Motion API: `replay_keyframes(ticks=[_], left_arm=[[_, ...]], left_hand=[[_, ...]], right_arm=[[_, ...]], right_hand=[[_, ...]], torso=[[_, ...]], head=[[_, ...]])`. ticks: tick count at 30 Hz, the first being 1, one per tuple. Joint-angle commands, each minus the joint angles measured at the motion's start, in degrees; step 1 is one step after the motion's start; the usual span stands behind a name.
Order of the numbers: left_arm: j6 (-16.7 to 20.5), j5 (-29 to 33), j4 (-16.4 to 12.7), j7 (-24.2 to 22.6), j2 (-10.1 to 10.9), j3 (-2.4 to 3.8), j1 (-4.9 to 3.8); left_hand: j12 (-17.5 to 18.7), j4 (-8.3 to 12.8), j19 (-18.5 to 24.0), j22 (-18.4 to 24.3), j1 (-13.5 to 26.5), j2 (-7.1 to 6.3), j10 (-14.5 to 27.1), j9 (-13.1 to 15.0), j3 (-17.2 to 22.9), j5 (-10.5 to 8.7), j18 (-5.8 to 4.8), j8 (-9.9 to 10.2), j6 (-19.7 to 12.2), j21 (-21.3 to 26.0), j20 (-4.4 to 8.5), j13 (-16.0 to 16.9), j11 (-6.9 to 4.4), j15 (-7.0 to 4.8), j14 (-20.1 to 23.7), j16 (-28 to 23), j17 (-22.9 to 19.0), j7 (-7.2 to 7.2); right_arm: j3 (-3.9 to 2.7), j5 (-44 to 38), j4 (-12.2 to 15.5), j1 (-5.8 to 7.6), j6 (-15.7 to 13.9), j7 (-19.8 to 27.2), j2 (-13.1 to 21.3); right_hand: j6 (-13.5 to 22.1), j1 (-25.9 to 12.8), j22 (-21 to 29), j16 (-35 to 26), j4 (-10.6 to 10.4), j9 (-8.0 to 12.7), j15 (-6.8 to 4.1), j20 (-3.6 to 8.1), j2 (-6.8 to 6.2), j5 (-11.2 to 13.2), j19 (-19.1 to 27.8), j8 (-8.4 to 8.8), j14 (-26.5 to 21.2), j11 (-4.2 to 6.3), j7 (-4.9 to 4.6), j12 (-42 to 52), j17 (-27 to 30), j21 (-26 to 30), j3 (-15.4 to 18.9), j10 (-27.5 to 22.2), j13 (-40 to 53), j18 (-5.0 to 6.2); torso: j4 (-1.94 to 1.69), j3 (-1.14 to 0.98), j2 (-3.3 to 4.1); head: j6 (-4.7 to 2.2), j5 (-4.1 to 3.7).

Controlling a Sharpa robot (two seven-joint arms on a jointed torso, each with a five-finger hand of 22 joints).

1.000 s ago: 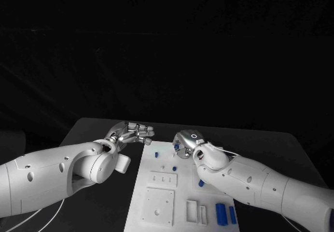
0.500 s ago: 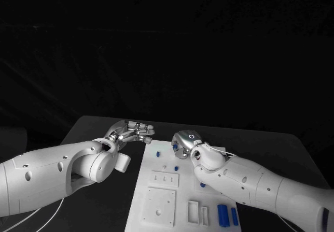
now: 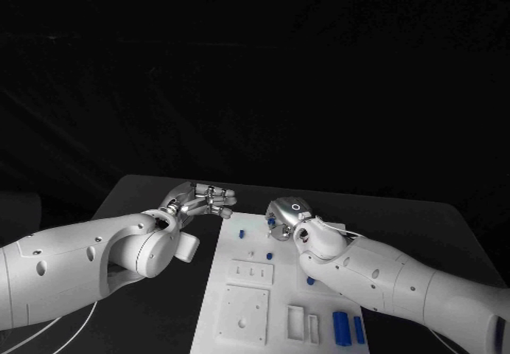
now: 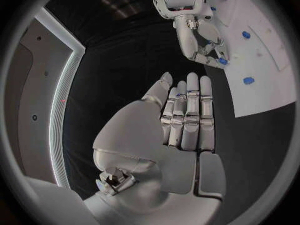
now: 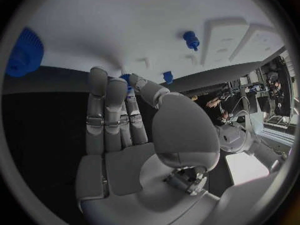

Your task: Assemble the parts on the task board

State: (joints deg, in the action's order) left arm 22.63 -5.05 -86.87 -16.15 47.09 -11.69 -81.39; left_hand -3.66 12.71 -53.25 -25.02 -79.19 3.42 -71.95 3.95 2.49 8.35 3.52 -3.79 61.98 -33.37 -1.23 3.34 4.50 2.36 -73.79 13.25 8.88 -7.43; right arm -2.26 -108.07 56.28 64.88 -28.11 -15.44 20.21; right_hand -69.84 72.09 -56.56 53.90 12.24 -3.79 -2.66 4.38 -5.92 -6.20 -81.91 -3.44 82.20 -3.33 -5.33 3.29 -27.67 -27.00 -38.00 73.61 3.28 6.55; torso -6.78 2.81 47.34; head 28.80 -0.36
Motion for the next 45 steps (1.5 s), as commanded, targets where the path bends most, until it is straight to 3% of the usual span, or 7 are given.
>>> replay_keyframes(ticks=[1, 7, 23, 33, 45], left_arm=[[-0.77, -0.40, -0.09, -0.19, -0.01, 0.06, -0.13], [-0.77, -0.45, 0.05, -0.18, -0.02, 0.06, -0.14], [-0.85, -0.49, 0.05, -0.01, -0.03, 0.06, -0.16], [-0.87, -0.51, 0.07, 0.00, -0.11, 0.06, -0.19], [-0.90, -0.51, 0.18, 0.05, -0.30, 0.06, -0.19]], left_hand=[[0.26, -0.15, -0.24, 0.05, 0.32, -0.28, 0.42, 0.03, 0.06, -0.16, 0.59, 0.06, -0.46, 0.20, 0.04, 0.06, 0.10, -0.07, 0.30, -0.36, -0.05, 0.08], [0.26, -0.15, -0.24, 0.05, 0.32, -0.28, 0.42, 0.03, 0.06, -0.16, 0.59, 0.06, -0.46, 0.20, 0.04, 0.06, 0.10, -0.07, 0.30, -0.36, -0.05, 0.08], [0.26, -0.31, -0.35, 0.14, 0.40, -0.40, 0.51, 0.02, 0.11, -0.17, 0.58, 0.07, -0.51, 0.44, 0.01, 0.06, 0.14, -0.03, 0.27, -0.44, -0.11, 0.05], [0.26, -0.31, -0.35, 0.14, 0.40, -0.40, 0.51, 0.02, 0.11, -0.17, 0.58, 0.07, -0.51, 0.44, 0.01, 0.06, 0.14, -0.03, 0.27, -0.44, -0.11, 0.05], [0.26, -0.39, -0.42, 0.24, 0.36, -0.50, 0.58, 0.03, 0.17, -0.17, 0.58, 0.06, -0.59, 0.64, 0.00, 0.06, 0.16, -0.01, 0.30, -0.50, -0.15, 0.04]], right_arm=[[0.05, -1.65, 0.47, -0.10, -0.79, -1.53, 0.11], [0.05, -1.70, 1.14, -0.10, -2.08, -1.45, 0.25], [0.05, -1.10, 0.37, -0.10, 1.21, -1.24, 0.15], [0.06, -0.53, -0.71, -0.10, 2.61, -0.88, -0.21], [0.08, 1.13, -2.71, -0.12, 2.12, 0.12, -1.31]], right_hand=[[-0.51, 0.42, -1.15, 0.40, -0.08, -0.07, -0.40, -0.02, -0.16, -0.34, -0.62, -0.19, 0.08, 1.02, 0.09, 0.02, 0.15, 1.01, -0.42, 1.34, 0.12, 0.49], [-0.58, 0.45, -1.45, 0.45, -0.04, -0.07, -0.42, 0.00, -0.28, -0.27, -0.77, -0.19, 0.05, 1.04, 0.11, 0.02, 0.13, 1.16, -0.48, 1.41, 0.13, 0.50], [-0.42, 0.41, -2.20, 0.40, -0.12, -0.06, -0.34, -0.07, -0.24, 0.16, -0.92, -0.19, 0.07, 1.02, 0.06, 0.03, 0.24, 2.14, 0.21, 1.22, 0.14, 0.40], [-0.22, 0.32, -2.59, 0.25, -0.19, -0.05, -0.29, -0.12, -0.14, 0.24, -1.08, -0.18, 0.03, 0.97, 0.01, 0.02, 0.38, 2.88, 0.68, 0.98, 0.13, 0.34], [3.44, -0.07, -2.94, -0.18, -0.77, 0.13, 1.02, -1.30, -1.22, 0.97, -1.19, -0.11, 0.12, -0.36, -0.99, 0.00, 0.73, 4.24, -0.30, -3.17, 0.08, 0.73]], torso=[[-0.04, 0.01, 0.11], [-0.03, 0.09, 0.22], [-0.11, 0.26, 0.43], [-0.07, 0.25, 0.54], [-0.09, 0.29, 0.60]], head=[[-0.14, -0.13], [-0.32, -0.21], [-0.31, -0.40], [-0.28, -0.39], [-0.25, -0.25]])
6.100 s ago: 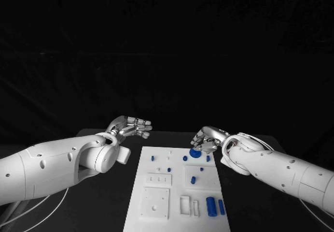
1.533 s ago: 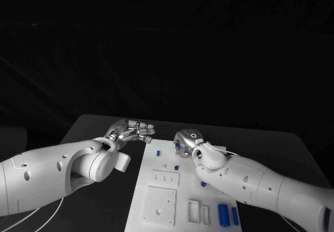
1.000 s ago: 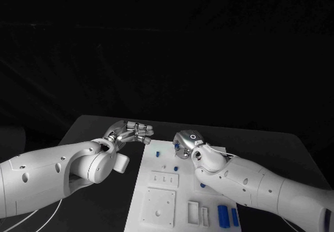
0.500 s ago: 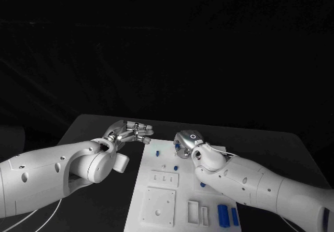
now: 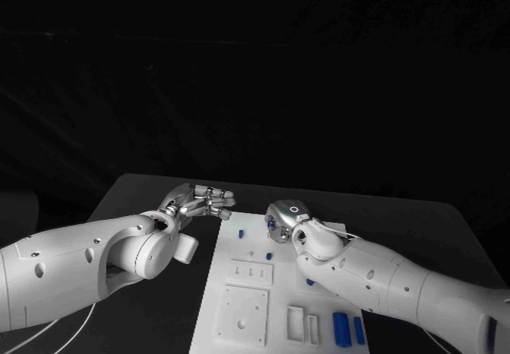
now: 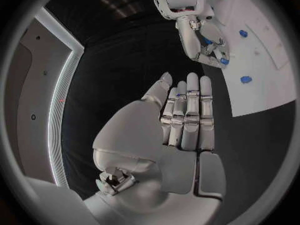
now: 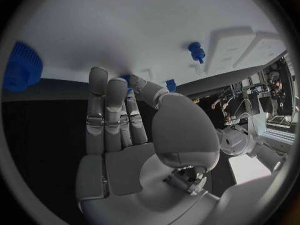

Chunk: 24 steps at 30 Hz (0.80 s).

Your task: Assemble the parts on the task board

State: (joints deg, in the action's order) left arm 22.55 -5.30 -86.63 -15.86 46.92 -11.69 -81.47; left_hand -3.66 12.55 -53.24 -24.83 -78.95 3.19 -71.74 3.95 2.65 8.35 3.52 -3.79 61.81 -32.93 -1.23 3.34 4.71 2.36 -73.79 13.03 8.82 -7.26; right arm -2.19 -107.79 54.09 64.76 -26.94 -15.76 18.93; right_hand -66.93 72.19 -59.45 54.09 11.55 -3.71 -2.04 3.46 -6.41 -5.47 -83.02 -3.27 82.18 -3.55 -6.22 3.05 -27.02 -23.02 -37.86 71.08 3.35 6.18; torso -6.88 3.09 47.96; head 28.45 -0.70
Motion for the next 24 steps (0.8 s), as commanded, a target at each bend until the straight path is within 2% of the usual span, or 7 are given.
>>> replay_keyframes(ticks=[1, 7, 9, 11, 16, 20, 24], left_arm=[[-0.81, -0.26, -0.05, -0.24, -0.14, 0.06, -0.11], [-0.80, -0.26, -0.06, -0.21, -0.09, 0.06, -0.11], [-0.80, -0.26, -0.06, -0.21, -0.07, 0.06, -0.11], [-0.79, -0.26, -0.06, -0.20, -0.03, 0.06, -0.11], [-0.70, -0.26, 0.08, -0.17, 0.10, 0.06, -0.12], [-0.64, -0.25, 0.18, -0.19, 0.28, 0.06, -0.12], [-0.61, -0.25, 0.35, -0.21, 0.47, 0.06, -0.12]], left_hand=[[0.26, -0.23, -0.43, 0.05, 0.13, -0.27, 0.37, 0.03, 0.01, -0.17, 0.58, 0.06, -0.42, 0.20, -0.01, 0.06, -0.04, -0.01, 0.30, -0.27, -0.09, -0.14], [0.26, -0.23, -0.43, 0.05, 0.13, -0.27, 0.37, 0.03, 0.01, -0.17, 0.58, 0.06, -0.42, 0.20, -0.01, 0.06, -0.04, -0.01, 0.30, -0.27, -0.09, -0.14], [0.26, -0.31, -0.49, 0.12, 0.18, -0.34, 0.49, 0.01, 0.02, -0.19, 0.58, 0.08, -0.55, 0.33, -0.03, 0.06, 0.00, 0.01, 0.30, -0.30, -0.11, -0.18], [0.26, -0.31, -0.49, 0.12, 0.18, -0.34, 0.49, 0.01, 0.02, -0.19, 0.58, 0.08, -0.55, 0.33, -0.03, 0.06, 0.00, 0.01, 0.30, -0.30, -0.11, -0.18], [0.27, -0.33, -0.52, 0.15, 0.21, -0.39, 0.63, 0.01, 0.02, -0.20, 0.59, 0.07, -0.63, 0.39, -0.04, 0.06, 0.05, 0.03, 0.32, -0.32, -0.12, -0.20], [0.27, -0.36, -0.55, 0.20, 0.23, -0.43, 0.77, 0.01, 0.03, -0.20, 0.60, 0.08, -0.74, 0.46, -0.06, 0.06, 0.10, 0.04, 0.31, -0.32, -0.13, -0.24], [0.27, -0.36, -0.55, 0.20, 0.23, -0.43, 0.77, 0.01, 0.03, -0.20, 0.60, 0.08, -0.74, 0.46, -0.06, 0.06, 0.10, 0.04, 0.31, -0.32, -0.13, -0.24]], right_arm=[[0.00, 0.97, -0.61, 0.00, 0.89, 0.51, -0.05], [0.01, 2.42, -1.07, 0.01, -0.12, 1.02, -0.01], [0.01, 3.08, -1.06, 0.01, -0.89, 1.29, 0.10], [0.01, 3.75, -0.90, 0.01, -1.72, 1.59, 0.28], [0.01, 5.91, 0.77, 0.03, -3.93, 2.75, 1.40], [-0.02, 7.22, 2.92, 0.12, -5.09, 3.43, 2.72], [-0.45, 8.57, 5.78, 0.49, -5.60, 3.92, 4.69]], right_hand=[[0.87, -0.23, -0.04, -0.44, -0.13, 0.07, 0.49, -0.45, -0.92, 0.25, -0.08, -0.27, 0.12, -0.29, -0.22, 0.24, 0.12, 0.36, -0.54, -1.14, 0.00, 1.16], [5.30, -0.67, 0.99, -2.29, -0.70, 0.16, 1.52, -1.45, -3.62, 0.31, 0.14, -0.27, -0.12, -2.00, -1.45, 0.28, 1.20, 2.23, -0.20, -7.39, -0.05, 2.05], [6.54, -0.22, 1.95, -3.21, -1.18, 0.15, 1.87, -1.88, -4.20, -0.16, -0.11, -0.30, 0.01, -2.48, -1.67, 0.37, 1.76, 3.29, 2.78, -10.04, -0.02, 2.36], [7.48, 0.96, 3.73, -4.25, -2.36, 0.17, 2.19, -2.29, -4.28, -0.69, -0.92, -0.27, 0.44, -2.82, -1.59, 0.46, 2.34, 5.04, 8.10, -12.06, 0.03, 2.58], [8.94, 2.85, 6.63, -4.96, -6.50, 0.17, 2.35, -2.50, -5.08, -1.88, -2.45, -0.28, 0.68, -3.14, -0.48, 0.22, 2.46, 7.51, 17.16, -14.63, -0.09, 2.54], [9.77, 4.25, 7.64, -5.12, -9.90, 0.20, 2.37, -2.54, -5.77, -2.84, -2.86, -0.24, 0.63, -3.23, -0.23, 0.18, 2.27, 8.09, 21.01, -15.38, -0.12, 2.58], [9.40, 4.87, 8.21, -5.25, -11.30, 0.18, 2.32, -2.49, -6.10, -3.17, -2.91, -0.26, 0.65, -3.14, -0.28, 0.23, 2.11, 8.16, 22.10, -14.49, -0.09, 2.51]], torso=[[0.00, 0.03, -0.01], [0.13, 0.00, -0.02], [0.14, 0.00, 0.00], [0.13, -0.03, 0.04], [0.22, -0.10, 0.01], [0.38, -0.14, 0.03], [0.57, -0.22, 0.03]], head=[[0.10, 0.09], [0.10, 0.12], [0.08, 0.13], [0.01, 0.14], [-0.23, 0.14], [-0.40, 0.07], [-0.76, -0.22]])
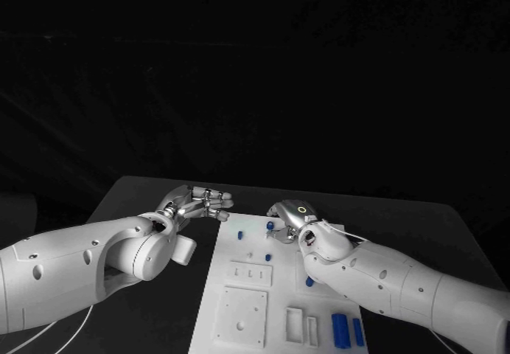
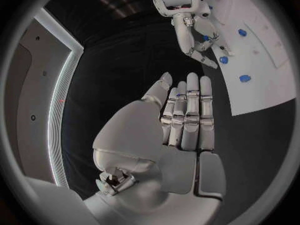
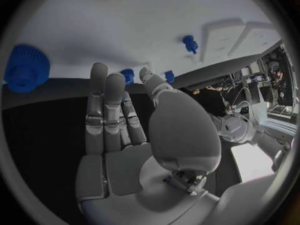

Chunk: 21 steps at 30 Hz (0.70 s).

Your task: Assemble the parts on the task board

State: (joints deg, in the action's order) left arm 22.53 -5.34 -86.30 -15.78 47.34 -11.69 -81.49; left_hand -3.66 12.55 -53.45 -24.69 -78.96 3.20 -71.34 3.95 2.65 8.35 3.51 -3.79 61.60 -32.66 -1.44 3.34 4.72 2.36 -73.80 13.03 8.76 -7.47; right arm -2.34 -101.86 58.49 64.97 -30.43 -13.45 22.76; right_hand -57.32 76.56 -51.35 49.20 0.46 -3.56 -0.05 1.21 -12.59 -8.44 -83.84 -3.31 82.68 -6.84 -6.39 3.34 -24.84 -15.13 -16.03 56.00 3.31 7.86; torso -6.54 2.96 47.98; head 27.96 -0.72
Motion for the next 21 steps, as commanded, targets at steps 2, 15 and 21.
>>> replay_keyframes(ticks=[2, 15, 21], left_arm=[[-0.59, -0.22, 0.10, -0.30, 0.15, 0.06, -0.10], [-0.77, -0.21, 0.38, -0.30, 0.70, 0.05, -0.10], [-0.93, -0.21, 0.44, -0.29, 0.76, 0.04, -0.09]], left_hand=[[0.27, -0.36, -0.34, 0.05, 0.23, -0.44, 0.37, 0.01, 0.03, -0.20, 0.61, 0.08, -0.54, 0.20, 0.15, 0.06, 0.09, 0.04, 0.31, -0.33, -0.07, -0.03], [0.27, -0.36, -0.41, 0.14, 0.18, -0.56, 0.48, 0.03, 0.08, -0.23, 0.62, 0.06, -0.60, 0.36, 0.12, 0.06, 0.13, 0.06, 0.33, -0.37, -0.10, -0.06], [0.27, -0.34, -0.44, 0.16, 0.11, -0.56, 0.47, 0.03, 0.14, -0.18, 0.63, 0.06, -0.61, 0.39, 0.13, 0.06, 0.12, 0.05, 0.32, -0.38, -0.11, -0.06]], right_arm=[[-0.74, 3.12, 2.66, 0.41, -2.11, 1.75, 1.86], [-4.77, 4.33, 11.32, 0.78, 3.41, 2.73, 12.91], [-5.00, 3.97, 11.53, 0.79, 6.76, 2.74, 14.96]], right_hand=[[-0.52, 0.55, 0.14, -0.34, -0.06, 0.03, 0.23, -0.17, 0.31, -0.27, -2.11, -0.21, 0.18, 0.34, -0.23, -0.03, -0.12, 0.18, 0.31, 2.31, 0.00, 0.76], [-2.95, -2.98, -2.56, 1.32, 6.73, 0.01, -0.83, 0.96, 1.74, -1.27, -1.64, -0.23, 0.16, 1.99, -0.89, 0.02, -1.55, -2.07, -7.62, 10.00, 0.02, -0.10], [-2.63, -3.55, -3.72, 2.17, 6.58, -0.04, -1.98, 1.91, 1.21, -1.12, -1.54, -0.28, 0.19, 3.66, -0.82, 0.18, -2.23, -2.62, -8.62, 16.95, 0.32, -0.83]], torso=[[0.42, -0.17, 0.02], [2.06, -0.79, -0.12], [2.41, -1.23, -0.03]], head=[[-0.43, -0.15], [-0.77, -0.34], [-0.72, -0.55]])
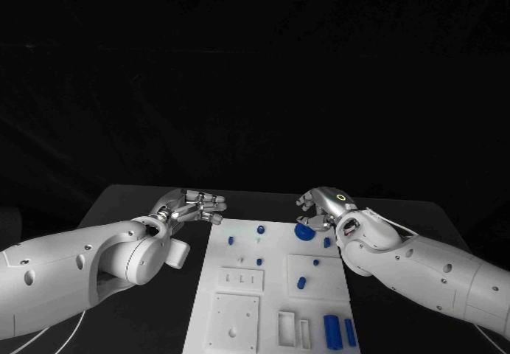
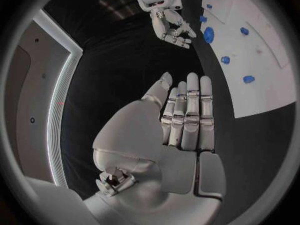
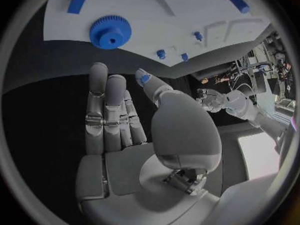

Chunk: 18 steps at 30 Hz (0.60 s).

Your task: Assemble the parts on the task board

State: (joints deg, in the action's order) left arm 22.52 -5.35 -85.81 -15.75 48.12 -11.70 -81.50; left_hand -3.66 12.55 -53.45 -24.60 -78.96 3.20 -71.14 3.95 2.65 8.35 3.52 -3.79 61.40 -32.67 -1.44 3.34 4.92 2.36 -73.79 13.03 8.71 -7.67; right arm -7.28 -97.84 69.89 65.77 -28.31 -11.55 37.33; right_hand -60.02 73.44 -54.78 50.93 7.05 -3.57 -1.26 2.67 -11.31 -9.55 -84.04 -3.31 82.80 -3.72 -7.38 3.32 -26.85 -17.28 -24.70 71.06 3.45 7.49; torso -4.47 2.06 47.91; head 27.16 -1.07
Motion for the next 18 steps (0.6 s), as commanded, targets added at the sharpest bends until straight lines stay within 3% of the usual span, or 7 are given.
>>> replay_keyframes(ticks=[1, 3, 4, 6, 7, 9, 18], left_arm=[[-0.96, -0.20, -0.04, -0.30, -0.03, 0.05, -0.08], [-1.04, -0.20, 0.01, -0.28, -0.06, 0.04, -0.08], [-1.07, -0.20, 0.03, -0.28, -0.07, 0.04, -0.08], [-1.12, -0.20, 0.07, -0.28, -0.09, 0.04, -0.08], [-1.15, -0.20, 0.10, -0.27, -0.11, 0.04, -0.07], [-1.20, -0.20, 0.18, -0.25, -0.13, 0.03, -0.07], [-1.36, -0.20, 0.52, -0.27, -0.46, 0.02, -0.06]], left_hand=[[0.27, -0.34, -0.44, 0.06, 0.11, -0.56, 0.26, 0.02, 0.14, -0.18, 0.63, 0.06, -0.41, 0.39, 0.13, 0.06, -0.08, 0.05, 0.32, -0.38, -0.06, 0.14], [0.27, -0.34, -0.44, 0.06, 0.11, -0.56, 0.26, 0.02, 0.14, -0.18, 0.63, 0.06, -0.41, 0.39, 0.13, 0.06, -0.08, 0.05, 0.32, -0.38, -0.06, 0.14], [0.27, -0.34, -0.44, 0.06, 0.11, -0.56, 0.26, 0.02, 0.14, -0.18, 0.63, 0.06, -0.41, 0.39, 0.13, 0.06, -0.08, 0.05, 0.32, -0.38, -0.06, 0.14], [0.27, -0.34, -0.44, 0.06, 0.11, -0.56, 0.26, 0.02, 0.14, -0.18, 0.63, 0.06, -0.41, 0.39, 0.13, 0.06, -0.08, 0.05, 0.32, -0.38, -0.06, 0.14], [0.27, -0.34, -0.44, 0.06, 0.11, -0.56, 0.26, 0.02, 0.14, -0.18, 0.63, 0.06, -0.41, 0.39, 0.13, 0.06, -0.08, 0.05, 0.32, -0.38, -0.06, 0.14], [0.27, -0.34, -0.44, 0.06, 0.11, -0.56, 0.26, 0.02, 0.14, -0.18, 0.63, 0.06, -0.41, 0.39, 0.13, 0.06, -0.08, 0.05, 0.32, -0.38, -0.06, 0.14], [0.26, -0.43, -0.43, 0.03, 0.21, -0.51, 0.26, 0.02, 0.24, -0.15, 0.62, 0.06, -0.43, 0.43, 0.12, 0.06, -0.07, 0.06, 0.31, -0.41, -0.08, 0.12]], right_arm=[[-0.07, 0.00, 0.02, -0.01, 5.28, 0.83, 0.61], [-0.09, 0.36, -0.25, -0.01, 6.53, 0.85, 0.92], [-0.10, 0.55, -0.39, -0.01, 7.10, 0.85, 1.02], [-0.11, 0.93, -0.66, -0.03, 8.19, 0.88, 1.18], [-0.11, 1.30, -0.91, -0.06, 9.13, 0.90, 1.27], [-0.12, 1.99, -1.37, -0.12, 10.55, 0.98, 1.27], [-0.12, 6.55, -4.38, -0.80, 14.01, 0.57, 0.03]], right_hand=[[0.10, -0.23, -0.49, 0.62, 0.05, -0.05, -1.61, 0.98, -0.10, -0.11, -1.25, -0.30, -0.07, 1.71, 0.51, 1.27, -0.50, -0.54, 0.82, 5.64, 0.72, -0.62], [0.13, -0.12, -0.73, 0.98, 0.27, -0.05, -2.54, 1.68, -0.79, -0.73, -1.35, -0.30, 0.03, 3.63, 1.08, 5.02, -0.94, -0.69, 3.25, 12.25, 2.73, -1.29], [0.15, 1.74, -1.40, 1.57, 0.35, -0.02, -3.38, 3.62, 0.97, -1.36, -1.31, -0.27, -0.41, 4.38, 1.32, 13.05, -2.23, -1.00, 10.22, 9.92, 11.20, -3.89], [0.70, 1.81, -4.16, 4.57, -0.08, -0.16, -3.52, 3.75, 1.77, -3.40, -1.98, -0.50, -0.11, 4.94, 1.12, 30.63, -5.61, -4.32, 13.19, 2.95, 28.33, -3.85], [1.75, 1.54, -8.18, 8.38, -0.59, -0.08, -2.99, 3.00, 2.04, -3.89, -1.34, -0.38, -1.67, 3.85, 1.23, 44.57, -11.98, -9.21, 14.42, -2.81, 41.79, -3.44], [4.06, 1.32, -12.94, 11.81, -1.30, 0.00, -2.60, 2.59, 1.88, -4.94, -0.99, -0.28, -1.68, 3.54, 0.86, 53.78, -20.43, -15.18, 15.88, -2.02, 51.72, -2.78], [8.89, 1.82, -20.66, 12.23, -2.66, 0.22, -2.25, 2.06, 2.38, -5.78, -1.36, -0.02, -0.09, 3.01, 0.30, 60.92, -31.76, -20.67, 17.00, 1.25, 61.55, -1.99]], torso=[[0.37, -0.41, 0.07], [0.33, -0.38, 0.05], [0.31, -0.34, 0.03], [0.28, -0.28, 0.04], [0.29, -0.32, 0.08], [0.28, -0.24, 0.08], [0.23, -0.09, -0.05]], head=[[0.10, -0.25], [0.18, -0.47], [0.21, -0.55], [0.31, -0.66], [0.33, -0.77], [0.33, -0.87], [0.68, -1.37]])
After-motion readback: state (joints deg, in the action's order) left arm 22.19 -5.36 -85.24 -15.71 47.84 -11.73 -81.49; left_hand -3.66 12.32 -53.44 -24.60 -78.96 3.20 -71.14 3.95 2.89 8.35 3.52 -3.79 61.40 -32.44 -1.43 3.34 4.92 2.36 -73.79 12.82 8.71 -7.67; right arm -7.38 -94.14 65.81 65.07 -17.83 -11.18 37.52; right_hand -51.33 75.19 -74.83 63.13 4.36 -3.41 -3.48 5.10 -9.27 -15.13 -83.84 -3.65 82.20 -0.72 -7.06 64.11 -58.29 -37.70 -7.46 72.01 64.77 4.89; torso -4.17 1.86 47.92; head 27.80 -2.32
